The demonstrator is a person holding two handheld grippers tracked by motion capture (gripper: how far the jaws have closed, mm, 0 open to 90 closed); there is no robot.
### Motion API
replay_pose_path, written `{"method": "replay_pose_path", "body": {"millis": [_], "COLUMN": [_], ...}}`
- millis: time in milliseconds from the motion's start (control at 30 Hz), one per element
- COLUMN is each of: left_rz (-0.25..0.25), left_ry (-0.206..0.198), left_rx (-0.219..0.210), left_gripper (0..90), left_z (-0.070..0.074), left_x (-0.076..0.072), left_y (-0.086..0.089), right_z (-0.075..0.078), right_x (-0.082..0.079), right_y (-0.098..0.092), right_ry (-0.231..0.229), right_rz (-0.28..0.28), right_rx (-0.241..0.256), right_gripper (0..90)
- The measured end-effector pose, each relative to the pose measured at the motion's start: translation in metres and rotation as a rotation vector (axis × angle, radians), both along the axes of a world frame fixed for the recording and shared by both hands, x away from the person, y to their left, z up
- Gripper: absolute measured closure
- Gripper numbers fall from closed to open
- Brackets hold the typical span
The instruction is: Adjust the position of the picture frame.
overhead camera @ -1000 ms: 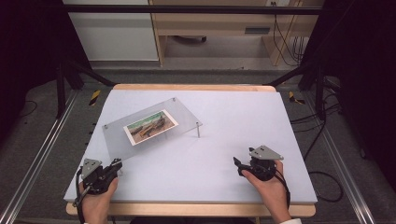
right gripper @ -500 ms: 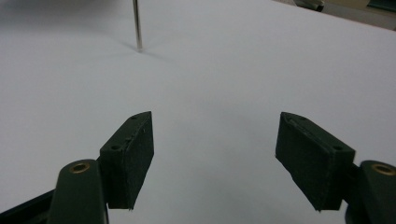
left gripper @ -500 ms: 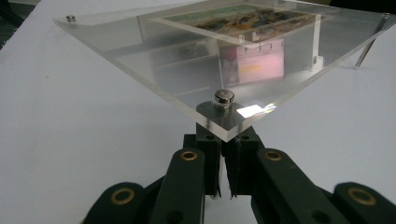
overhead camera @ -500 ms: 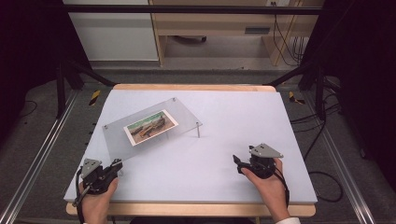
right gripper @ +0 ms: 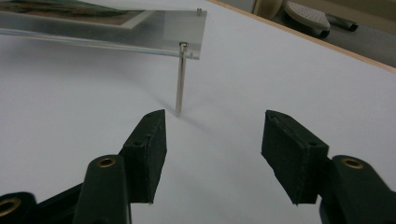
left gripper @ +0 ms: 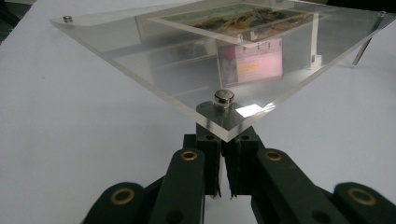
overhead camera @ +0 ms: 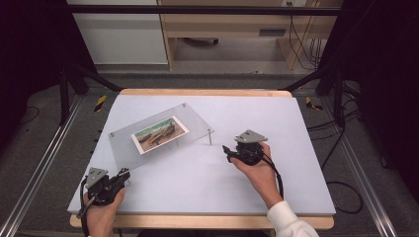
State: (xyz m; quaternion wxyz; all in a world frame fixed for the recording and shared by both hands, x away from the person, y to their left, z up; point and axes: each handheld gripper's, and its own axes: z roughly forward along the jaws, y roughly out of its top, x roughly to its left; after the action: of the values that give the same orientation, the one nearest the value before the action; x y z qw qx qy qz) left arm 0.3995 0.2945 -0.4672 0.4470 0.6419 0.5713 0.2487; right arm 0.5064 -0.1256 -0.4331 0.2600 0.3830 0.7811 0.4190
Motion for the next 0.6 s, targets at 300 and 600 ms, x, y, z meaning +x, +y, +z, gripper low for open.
{"method": "replay_pose_path", "body": {"millis": [300, 600], "left_rz": [-0.008, -0.014], "left_ry": [-0.004, -0.006], "left_rx": [-0.004, -0.008], "left_gripper": [84.0, 84.1], "left_z": [0.001, 0.002], "left_x": [0.000, -0.001], "left_y": [-0.001, -0.001], "right_z": [-0.014, -0.027], "right_x": [0.027, 0.039], "right_y": [0.033, 0.044], "right_ry": [0.028, 0.053], "right_rz": [0.019, 0.014], "right_rx": [0.017, 0.053], "right_gripper": [48.8, 54.6]}}
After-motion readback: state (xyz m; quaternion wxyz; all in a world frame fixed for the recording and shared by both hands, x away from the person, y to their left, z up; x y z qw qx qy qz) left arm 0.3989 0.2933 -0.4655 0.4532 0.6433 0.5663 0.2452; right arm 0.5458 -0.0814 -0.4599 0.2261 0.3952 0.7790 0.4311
